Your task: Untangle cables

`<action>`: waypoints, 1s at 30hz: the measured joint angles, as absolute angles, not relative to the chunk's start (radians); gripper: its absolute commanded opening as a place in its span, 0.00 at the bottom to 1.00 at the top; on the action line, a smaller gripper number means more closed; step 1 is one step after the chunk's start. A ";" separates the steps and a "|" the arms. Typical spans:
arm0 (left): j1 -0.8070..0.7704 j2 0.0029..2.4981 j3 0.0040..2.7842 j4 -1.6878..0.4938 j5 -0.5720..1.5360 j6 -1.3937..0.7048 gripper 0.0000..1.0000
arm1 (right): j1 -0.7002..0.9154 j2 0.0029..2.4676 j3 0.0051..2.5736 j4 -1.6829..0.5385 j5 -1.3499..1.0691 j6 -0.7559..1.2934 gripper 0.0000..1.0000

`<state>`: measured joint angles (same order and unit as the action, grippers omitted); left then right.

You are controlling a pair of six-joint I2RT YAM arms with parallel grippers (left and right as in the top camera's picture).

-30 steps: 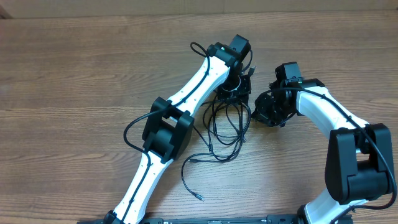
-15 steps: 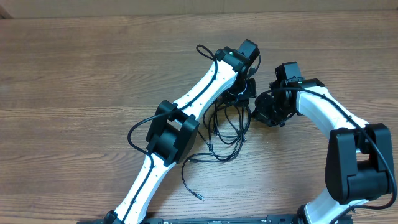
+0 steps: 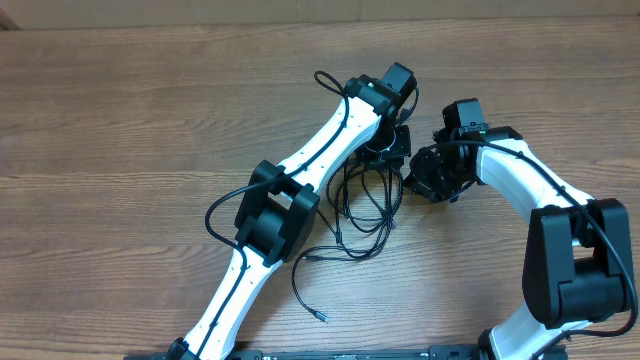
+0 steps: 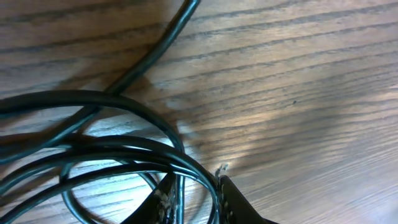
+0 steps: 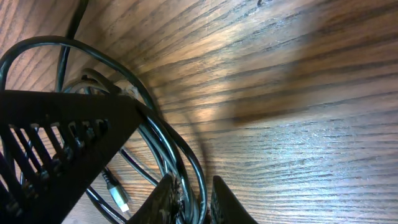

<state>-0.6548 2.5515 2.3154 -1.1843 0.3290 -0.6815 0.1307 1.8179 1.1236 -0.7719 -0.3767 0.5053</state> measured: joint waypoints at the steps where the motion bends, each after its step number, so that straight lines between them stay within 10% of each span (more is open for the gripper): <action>1: -0.655 2.551 2.315 -1.184 0.326 -0.682 0.22 | 0.131 1.818 1.124 -0.773 -0.377 0.504 0.17; 30: -0.694 2.551 2.315 -1.196 0.250 -0.681 0.13 | 0.131 1.818 1.121 -0.803 -0.336 0.501 0.17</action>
<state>-0.6945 2.5515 2.3154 -1.1965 0.2501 -0.6811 0.1307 1.8179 1.1206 -0.8028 -0.3355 0.5007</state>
